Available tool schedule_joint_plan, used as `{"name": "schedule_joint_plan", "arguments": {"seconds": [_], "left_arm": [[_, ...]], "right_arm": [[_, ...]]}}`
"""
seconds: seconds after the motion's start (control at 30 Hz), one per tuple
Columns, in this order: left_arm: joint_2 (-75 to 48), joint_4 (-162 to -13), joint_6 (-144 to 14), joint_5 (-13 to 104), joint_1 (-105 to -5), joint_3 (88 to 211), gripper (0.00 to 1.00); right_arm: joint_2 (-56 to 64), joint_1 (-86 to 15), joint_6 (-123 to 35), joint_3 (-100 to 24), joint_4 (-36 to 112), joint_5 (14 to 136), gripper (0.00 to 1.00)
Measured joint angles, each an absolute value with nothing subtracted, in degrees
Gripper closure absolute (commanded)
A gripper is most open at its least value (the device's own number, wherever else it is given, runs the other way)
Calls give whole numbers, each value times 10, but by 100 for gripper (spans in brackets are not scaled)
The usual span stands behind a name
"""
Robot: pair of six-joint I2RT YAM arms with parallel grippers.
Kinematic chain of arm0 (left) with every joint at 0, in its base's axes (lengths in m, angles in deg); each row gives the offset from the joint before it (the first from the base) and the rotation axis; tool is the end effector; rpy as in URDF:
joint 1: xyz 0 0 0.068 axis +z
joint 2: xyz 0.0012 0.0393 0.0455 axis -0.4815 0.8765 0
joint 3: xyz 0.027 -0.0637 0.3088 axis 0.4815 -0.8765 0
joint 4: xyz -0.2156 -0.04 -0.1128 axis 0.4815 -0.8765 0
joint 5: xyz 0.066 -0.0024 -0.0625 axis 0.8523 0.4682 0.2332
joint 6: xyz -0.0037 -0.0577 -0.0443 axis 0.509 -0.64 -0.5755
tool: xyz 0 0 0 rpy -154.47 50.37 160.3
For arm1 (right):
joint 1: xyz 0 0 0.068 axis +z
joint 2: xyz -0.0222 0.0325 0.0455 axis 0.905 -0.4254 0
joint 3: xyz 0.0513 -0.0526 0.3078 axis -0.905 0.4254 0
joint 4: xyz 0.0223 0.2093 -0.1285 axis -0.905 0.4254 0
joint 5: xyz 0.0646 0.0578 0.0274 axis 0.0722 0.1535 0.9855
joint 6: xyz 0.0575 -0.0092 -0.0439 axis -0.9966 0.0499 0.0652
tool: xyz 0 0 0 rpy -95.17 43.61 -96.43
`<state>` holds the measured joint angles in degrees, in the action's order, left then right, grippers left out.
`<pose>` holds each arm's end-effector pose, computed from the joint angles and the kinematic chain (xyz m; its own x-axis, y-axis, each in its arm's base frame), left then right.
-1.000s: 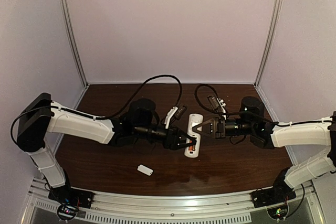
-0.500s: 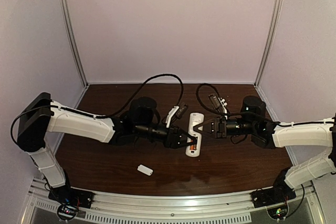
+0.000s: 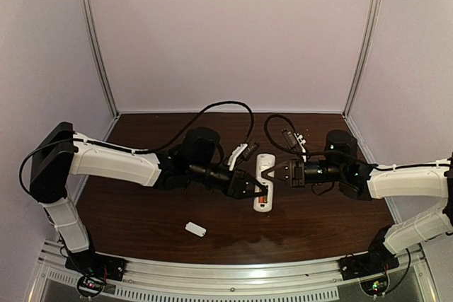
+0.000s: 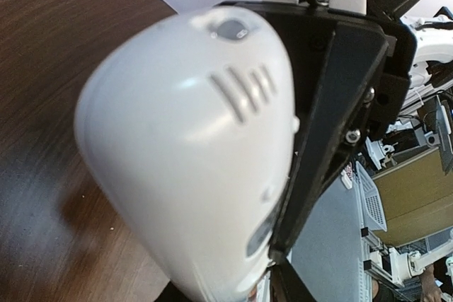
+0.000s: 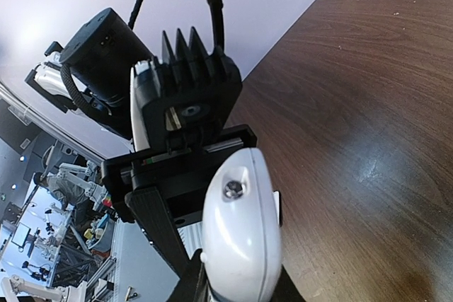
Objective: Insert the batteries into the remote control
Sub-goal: Adjust the battery in the battery compartment.
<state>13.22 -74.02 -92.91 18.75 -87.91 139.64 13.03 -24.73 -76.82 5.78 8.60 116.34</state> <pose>0.1811 -0.3706 0.2647 -0.7758 0.2900 -0.5604 0.6217 0.1992 -0.7575 0.1622 0.1965 0.2833 -0.7438 -0.0791 -0.6637 -0.6684 0.0989 0.7372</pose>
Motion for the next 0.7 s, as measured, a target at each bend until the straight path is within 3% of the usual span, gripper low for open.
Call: {"name": "schedule_joint_plan", "arguments": {"seconds": [0.27,0.7], "left_arm": [[148,-761,-936,188,-875,1414,96],[128,-739,-906,192,-874,1386,47]], "right_arm": [[122,-247,-785,58,84,1151,100],[119,-240,-784,58,89,1149,100]]}}
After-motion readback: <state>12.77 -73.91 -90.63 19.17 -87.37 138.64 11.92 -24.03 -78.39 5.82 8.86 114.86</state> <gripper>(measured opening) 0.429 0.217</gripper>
